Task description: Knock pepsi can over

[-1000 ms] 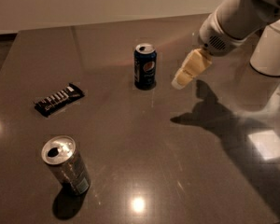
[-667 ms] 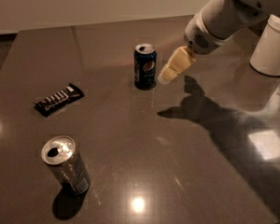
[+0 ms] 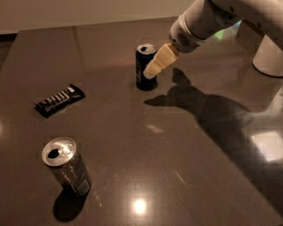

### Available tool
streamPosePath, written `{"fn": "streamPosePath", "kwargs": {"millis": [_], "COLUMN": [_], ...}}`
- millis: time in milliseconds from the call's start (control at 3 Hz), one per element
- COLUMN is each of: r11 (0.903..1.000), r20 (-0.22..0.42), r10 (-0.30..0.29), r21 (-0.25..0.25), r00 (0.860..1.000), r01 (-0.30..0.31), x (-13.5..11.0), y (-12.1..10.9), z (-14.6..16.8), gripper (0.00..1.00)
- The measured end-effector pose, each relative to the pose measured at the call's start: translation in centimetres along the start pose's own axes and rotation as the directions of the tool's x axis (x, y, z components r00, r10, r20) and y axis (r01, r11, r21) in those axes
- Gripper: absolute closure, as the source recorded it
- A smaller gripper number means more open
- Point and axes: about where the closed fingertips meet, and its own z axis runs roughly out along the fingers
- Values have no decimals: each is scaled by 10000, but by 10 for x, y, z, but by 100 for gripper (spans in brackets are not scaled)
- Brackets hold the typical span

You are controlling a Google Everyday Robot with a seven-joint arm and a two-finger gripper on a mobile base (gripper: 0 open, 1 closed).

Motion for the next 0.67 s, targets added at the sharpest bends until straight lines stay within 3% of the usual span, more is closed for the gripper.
{"fn": "streamPosePath", "kwargs": {"millis": [333, 667], "r11": [9987, 9974], "r20": [396, 713], "r10": [324, 295], "r21": [-403, -679], "r00": [9987, 9970], "r01": [-308, -247], "x": [-12, -21], "y": [0, 5], "z": [20, 28], "gripper": [0, 0]}}
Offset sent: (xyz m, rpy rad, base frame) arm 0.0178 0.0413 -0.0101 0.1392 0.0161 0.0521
